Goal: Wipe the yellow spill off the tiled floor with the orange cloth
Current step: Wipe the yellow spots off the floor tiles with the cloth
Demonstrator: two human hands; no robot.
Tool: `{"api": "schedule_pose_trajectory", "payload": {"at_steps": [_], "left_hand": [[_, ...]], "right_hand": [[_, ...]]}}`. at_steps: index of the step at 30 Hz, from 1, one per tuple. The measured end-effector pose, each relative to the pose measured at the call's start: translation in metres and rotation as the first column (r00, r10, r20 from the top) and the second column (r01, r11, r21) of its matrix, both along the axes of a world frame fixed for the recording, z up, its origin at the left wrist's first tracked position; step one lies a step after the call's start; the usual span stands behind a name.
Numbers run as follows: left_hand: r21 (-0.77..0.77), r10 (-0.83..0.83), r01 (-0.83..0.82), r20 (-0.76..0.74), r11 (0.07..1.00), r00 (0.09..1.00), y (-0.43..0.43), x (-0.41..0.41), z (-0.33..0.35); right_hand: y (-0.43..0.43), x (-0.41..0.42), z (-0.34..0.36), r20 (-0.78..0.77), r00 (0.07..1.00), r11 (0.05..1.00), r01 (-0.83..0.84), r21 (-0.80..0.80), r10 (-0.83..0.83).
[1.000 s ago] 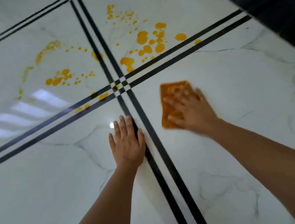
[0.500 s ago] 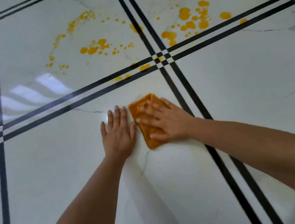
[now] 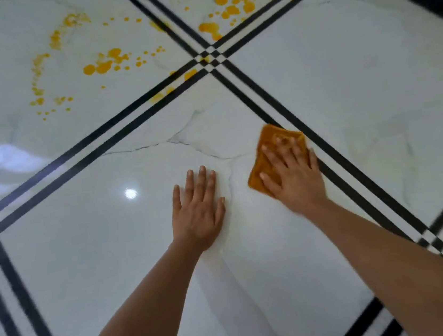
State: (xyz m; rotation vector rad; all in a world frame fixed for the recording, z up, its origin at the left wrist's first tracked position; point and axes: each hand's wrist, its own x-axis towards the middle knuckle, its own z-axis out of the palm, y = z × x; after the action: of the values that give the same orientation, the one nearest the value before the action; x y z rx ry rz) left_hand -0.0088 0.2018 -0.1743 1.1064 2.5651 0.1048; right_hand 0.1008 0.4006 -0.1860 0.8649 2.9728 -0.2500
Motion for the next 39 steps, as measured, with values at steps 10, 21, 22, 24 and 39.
{"api": "schedule_pose_trajectory", "payload": {"at_steps": [10, 21, 22, 24, 39], "left_hand": [[0.081, -0.121, 0.118, 0.032, 0.99, 0.992, 0.079, 0.054, -0.003], [0.034, 0.012, -0.016, 0.114, 0.999, 0.993, 0.13, 0.09, 0.072], [0.041, 0.027, -0.033, 0.127, 0.999, 0.992, 0.135, 0.095, 0.088], [0.062, 0.068, -0.08, 0.173, 0.995, 0.983, 0.144, 0.105, 0.129], [0.242, 0.395, -0.509, 0.396, 0.826, 0.829, 0.073, 0.112, 0.618]], "right_hand": [[0.053, 0.068, 0.0, 0.02, 0.978, 0.977, 0.209, -0.042, -0.209], [0.056, 0.078, 0.095, -0.075, 0.636, 0.545, 0.588, -0.598, -0.768], [0.059, 0.083, 0.113, -0.059, 0.597, 0.465, 0.554, -0.691, -0.8], [0.062, 0.093, 0.159, -0.025, 0.556, 0.331, 0.457, -0.826, -0.831], [-0.006, 0.056, 0.65, 0.095, 0.695, 0.134, 0.269, -0.954, -0.713]]}}
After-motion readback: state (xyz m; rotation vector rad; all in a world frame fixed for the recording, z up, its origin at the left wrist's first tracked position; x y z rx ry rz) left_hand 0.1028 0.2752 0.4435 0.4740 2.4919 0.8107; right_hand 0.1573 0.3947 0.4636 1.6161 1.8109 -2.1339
